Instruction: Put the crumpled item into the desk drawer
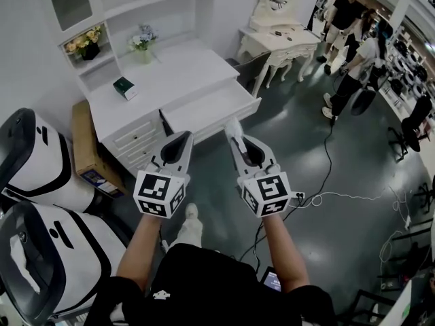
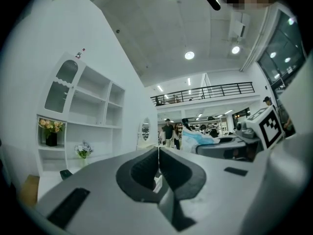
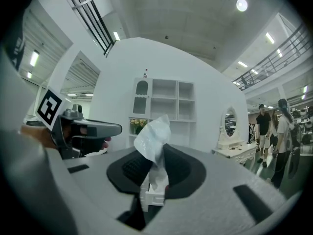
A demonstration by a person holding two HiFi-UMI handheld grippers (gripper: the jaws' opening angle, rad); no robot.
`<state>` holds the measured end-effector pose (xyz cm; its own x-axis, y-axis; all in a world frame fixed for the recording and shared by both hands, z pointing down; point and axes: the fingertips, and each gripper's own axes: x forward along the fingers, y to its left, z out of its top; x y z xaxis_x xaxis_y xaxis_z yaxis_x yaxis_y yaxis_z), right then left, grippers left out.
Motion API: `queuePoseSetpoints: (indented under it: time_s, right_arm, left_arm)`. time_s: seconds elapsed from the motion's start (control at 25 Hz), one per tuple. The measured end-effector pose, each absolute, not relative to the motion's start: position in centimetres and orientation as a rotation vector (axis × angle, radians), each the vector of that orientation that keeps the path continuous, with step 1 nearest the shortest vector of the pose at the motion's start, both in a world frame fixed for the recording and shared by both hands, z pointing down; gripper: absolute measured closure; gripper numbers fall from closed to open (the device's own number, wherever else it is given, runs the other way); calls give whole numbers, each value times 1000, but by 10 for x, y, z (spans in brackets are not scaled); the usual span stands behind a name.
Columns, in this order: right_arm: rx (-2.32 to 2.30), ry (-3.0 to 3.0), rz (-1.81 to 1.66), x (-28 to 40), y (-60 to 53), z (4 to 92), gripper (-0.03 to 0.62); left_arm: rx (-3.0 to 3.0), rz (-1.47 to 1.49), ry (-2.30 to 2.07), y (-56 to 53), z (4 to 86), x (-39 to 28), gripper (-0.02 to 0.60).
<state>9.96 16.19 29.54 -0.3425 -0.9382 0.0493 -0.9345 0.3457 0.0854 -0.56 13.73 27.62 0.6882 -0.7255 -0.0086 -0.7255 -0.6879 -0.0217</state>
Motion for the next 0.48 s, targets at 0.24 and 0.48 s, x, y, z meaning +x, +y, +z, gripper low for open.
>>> queuePoseSetpoints:
  time_s: [0.24, 0.48]
  right_arm:
    - [1719, -2516, -73, 108, 108, 295, 534]
    - [1734, -2516, -62, 117, 47, 289, 534]
  left_arm:
    - [-2888, 35, 1228, 83, 276, 7, 574]
    - [-2887, 28, 1208, 26, 271, 17, 574]
